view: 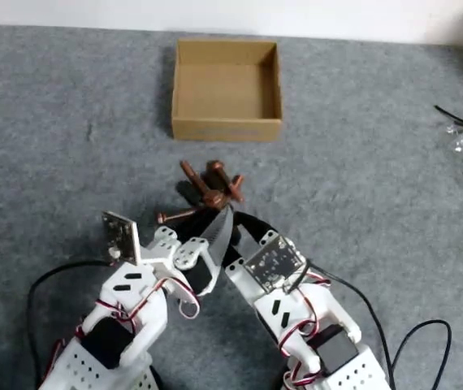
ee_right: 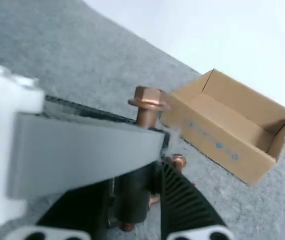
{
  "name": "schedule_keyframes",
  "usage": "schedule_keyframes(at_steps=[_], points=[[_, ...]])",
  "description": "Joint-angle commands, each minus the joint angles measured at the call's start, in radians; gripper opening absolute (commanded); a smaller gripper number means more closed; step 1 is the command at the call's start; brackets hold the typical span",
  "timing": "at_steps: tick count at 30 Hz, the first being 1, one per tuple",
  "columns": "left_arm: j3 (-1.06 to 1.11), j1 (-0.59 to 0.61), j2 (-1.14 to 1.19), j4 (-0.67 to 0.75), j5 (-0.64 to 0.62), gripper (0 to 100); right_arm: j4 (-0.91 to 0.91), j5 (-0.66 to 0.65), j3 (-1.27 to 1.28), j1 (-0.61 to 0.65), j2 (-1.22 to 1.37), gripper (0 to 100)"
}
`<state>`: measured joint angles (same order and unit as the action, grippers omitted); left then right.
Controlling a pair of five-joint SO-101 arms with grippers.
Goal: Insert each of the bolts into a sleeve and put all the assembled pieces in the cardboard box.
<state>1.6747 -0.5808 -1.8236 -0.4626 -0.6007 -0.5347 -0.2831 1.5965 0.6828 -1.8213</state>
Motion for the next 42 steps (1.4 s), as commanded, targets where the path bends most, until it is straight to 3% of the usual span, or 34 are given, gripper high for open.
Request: schedule_keyframes(at_steps=[1, 9, 16, 18, 25, 29, 34, 42], points=[[0.022, -0.058, 0.005, -0.038, 0.040, 1, 0.008, 0.008, -0.028, -0.025, -0.018, 0.3], [0.022, 0.038, 0.005, 0.017, 0.049, 3, 0.008, 0.006, -0.007, -0.027, -0.018, 0.3], [0.022, 0.054, 0.005, 0.029, 0.040, 38, 0.010, 0.006, 0.025, -0.025, -0.018, 0.3], [0.022, 0.054, 0.005, 0.020, 0.040, 44, 0.010, 0.005, 0.025, -0.027, -0.018, 0.3], [0.022, 0.088, -0.002, 0.021, 0.040, 45, 0.070, 0.003, 0.081, -0.025, -0.018, 0.3], [-0.010, 0.179, -0.002, 0.021, -0.011, 45, 0.174, 0.002, 0.156, -0.027, -0.018, 0.3], [-0.035, 0.305, -0.002, 0.021, -0.104, 45, 0.177, 0.002, 0.176, -0.028, -0.018, 0.3], [-0.038, 0.314, -0.002, 0.018, -0.101, 43, 0.180, 0.006, 0.174, -0.093, -0.018, 0.3]])
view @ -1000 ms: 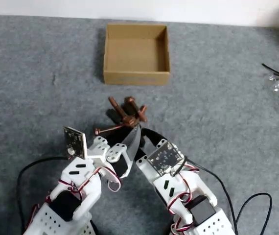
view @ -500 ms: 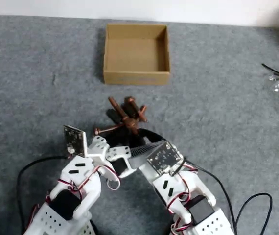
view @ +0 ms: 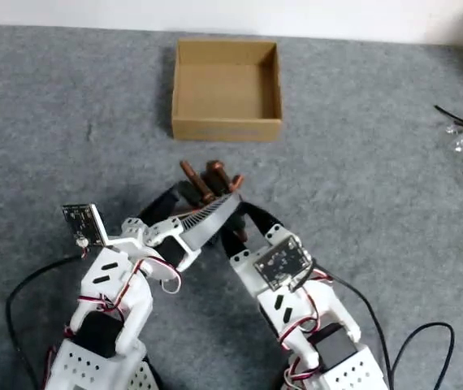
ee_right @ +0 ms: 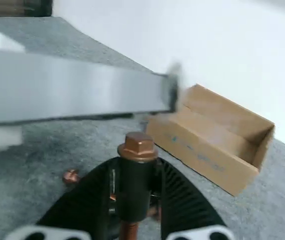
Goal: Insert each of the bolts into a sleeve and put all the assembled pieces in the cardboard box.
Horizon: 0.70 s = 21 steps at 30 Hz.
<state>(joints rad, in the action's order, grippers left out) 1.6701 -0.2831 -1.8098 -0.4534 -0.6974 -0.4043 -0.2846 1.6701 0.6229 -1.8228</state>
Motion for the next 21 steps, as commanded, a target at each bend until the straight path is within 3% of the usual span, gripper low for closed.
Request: schedule_keyframes(at_steps=[1, 4, 7, 9, 15, 21], points=[[-0.033, 0.018, -0.016, 0.009, -0.005, 40, 0.050, 0.008, 0.101, -0.033, -0.016, 0.3], [-0.033, 0.045, -0.016, 0.011, 0.018, 24, 0.050, 0.006, 0.104, -0.033, -0.016, 0.3], [-0.033, 0.074, -0.016, 0.012, 0.086, 0, 0.044, 0.008, 0.104, -0.033, -0.016, 0.3], [-0.033, 0.090, -0.013, 0.012, 0.135, 5, 0.038, 0.008, 0.104, -0.038, -0.015, 0.3], [-0.022, 0.182, -0.008, 0.002, 0.391, 0, -0.038, 0.009, 0.104, -0.113, -0.015, 0.3], [-0.031, 0.196, -0.012, -0.160, 0.512, 1, -0.119, 0.009, 0.104, -0.166, -0.015, 0.3]])
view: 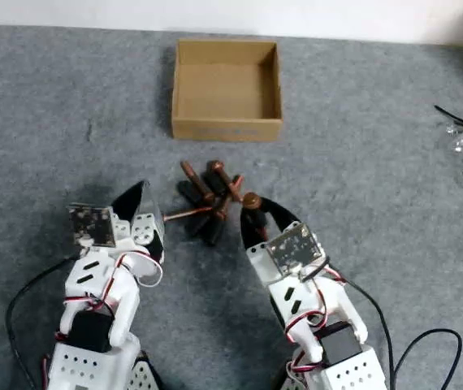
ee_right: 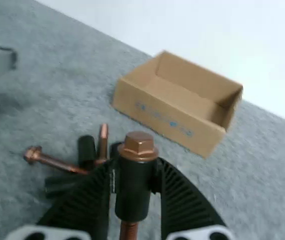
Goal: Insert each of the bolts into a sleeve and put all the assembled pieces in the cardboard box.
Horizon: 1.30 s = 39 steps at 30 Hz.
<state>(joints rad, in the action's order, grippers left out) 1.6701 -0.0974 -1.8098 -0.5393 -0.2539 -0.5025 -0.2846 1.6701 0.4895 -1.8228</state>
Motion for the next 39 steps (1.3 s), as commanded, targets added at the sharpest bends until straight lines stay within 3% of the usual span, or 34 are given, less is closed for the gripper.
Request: schedule_keyframes(at_steps=[1, 11, 19, 39], points=[[-0.028, 0.010, -0.012, -0.080, 0.083, 1, -0.038, 0.009, 0.104, -0.041, -0.015, 0.3], [-0.001, 0.015, -0.008, -0.078, 0.281, 1, -0.157, 0.009, 0.104, -0.157, -0.015, 0.3], [0.025, 0.016, -0.008, -0.074, 0.288, 1, -0.289, 0.008, 0.104, -0.160, -0.015, 0.3], [0.025, 0.044, -0.008, -0.037, 0.290, 1, -0.285, 0.002, 0.001, -0.159, -0.013, 0.3]])
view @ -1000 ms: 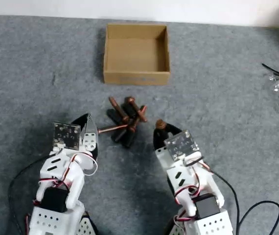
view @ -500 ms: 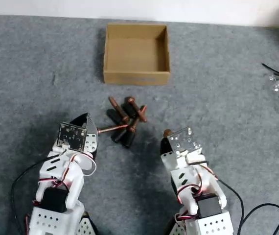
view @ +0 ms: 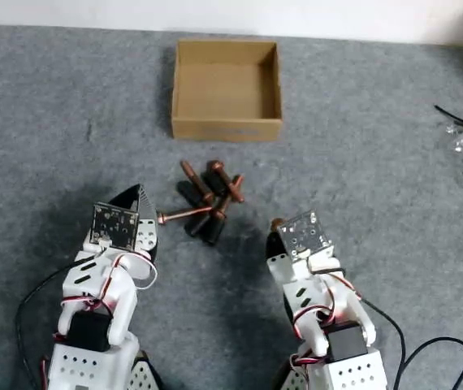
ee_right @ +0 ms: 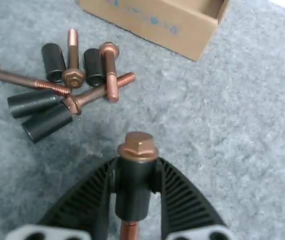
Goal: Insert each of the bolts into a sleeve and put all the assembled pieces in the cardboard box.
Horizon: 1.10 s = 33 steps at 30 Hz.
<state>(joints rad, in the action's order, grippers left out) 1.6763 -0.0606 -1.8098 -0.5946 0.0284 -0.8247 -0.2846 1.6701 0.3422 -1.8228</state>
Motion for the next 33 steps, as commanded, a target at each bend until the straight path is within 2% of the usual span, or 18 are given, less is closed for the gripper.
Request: schedule_keyframes(at_steps=[1, 9, 12, 16, 22, 33], points=[[0.019, 0.007, -0.008, 0.018, 0.008, 1, 0.038, 0.002, -0.019, -0.012, -0.013, 0.3], [0.019, 0.005, -0.008, 0.017, 0.008, 1, 0.041, 0.002, -0.105, -0.013, -0.010, 0.3], [0.019, 0.005, -0.008, 0.017, 0.008, 1, 0.044, -0.025, -0.150, -0.013, 0.070, 0.3], [0.019, 0.005, -0.008, 0.017, 0.008, 1, 0.110, -0.025, -0.269, -0.018, 0.297, 0.3], [0.019, 0.005, -0.008, 0.017, 0.008, 1, 0.196, 0.043, -0.542, -0.015, 0.651, 0.3], [0.019, 0.005, -0.008, 0.023, 0.008, 1, 0.200, 0.041, -1.199, -0.022, 1.388, 0.3]])
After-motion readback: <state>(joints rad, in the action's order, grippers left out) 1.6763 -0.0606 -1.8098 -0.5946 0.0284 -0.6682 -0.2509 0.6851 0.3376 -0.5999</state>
